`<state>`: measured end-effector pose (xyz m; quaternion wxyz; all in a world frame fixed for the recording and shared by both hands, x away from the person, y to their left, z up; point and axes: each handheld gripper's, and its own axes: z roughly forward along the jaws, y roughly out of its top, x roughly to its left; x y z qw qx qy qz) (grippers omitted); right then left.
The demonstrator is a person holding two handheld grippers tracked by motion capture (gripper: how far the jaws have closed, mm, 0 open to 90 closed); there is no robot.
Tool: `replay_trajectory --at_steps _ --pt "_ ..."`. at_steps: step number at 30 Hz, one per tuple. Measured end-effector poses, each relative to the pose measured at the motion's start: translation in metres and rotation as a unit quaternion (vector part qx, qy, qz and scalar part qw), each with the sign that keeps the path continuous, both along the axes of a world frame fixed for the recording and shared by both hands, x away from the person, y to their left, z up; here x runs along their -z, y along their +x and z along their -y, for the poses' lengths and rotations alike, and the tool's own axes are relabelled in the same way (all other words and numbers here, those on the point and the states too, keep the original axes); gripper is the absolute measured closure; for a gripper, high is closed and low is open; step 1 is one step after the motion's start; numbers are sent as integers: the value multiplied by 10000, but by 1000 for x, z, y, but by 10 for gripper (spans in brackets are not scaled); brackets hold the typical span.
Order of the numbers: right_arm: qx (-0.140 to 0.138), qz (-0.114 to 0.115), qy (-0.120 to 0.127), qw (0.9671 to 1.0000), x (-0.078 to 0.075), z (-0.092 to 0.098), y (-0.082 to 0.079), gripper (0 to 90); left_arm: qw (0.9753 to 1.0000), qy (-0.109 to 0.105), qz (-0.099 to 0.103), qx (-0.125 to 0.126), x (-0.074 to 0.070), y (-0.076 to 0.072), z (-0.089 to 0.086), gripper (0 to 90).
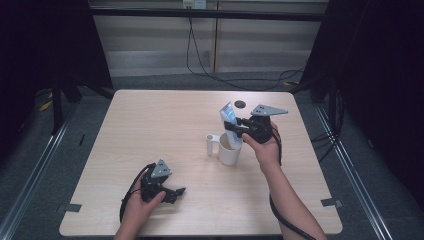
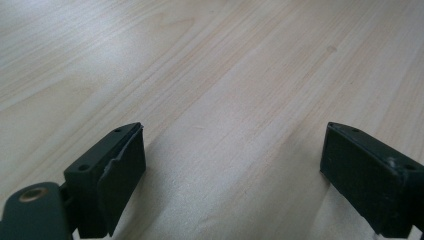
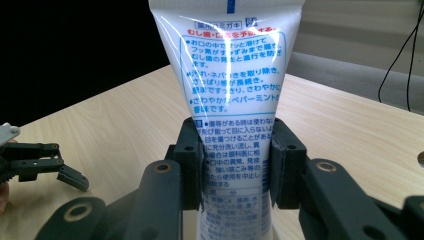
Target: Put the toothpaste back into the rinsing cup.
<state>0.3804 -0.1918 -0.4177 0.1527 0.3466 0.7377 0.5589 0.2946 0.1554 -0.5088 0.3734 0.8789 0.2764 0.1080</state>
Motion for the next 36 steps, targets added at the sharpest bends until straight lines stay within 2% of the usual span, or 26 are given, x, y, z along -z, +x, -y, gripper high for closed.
replay_trajectory --at_steps 18,36 --pt "-106 -29 -71 9999 11 -2 -4 640 10000 -12 3 -3 0 0 0 108" --pt "-63 -41 -92 9999 20 2 -10 634 10000 0 5 6 0 0 0 108"
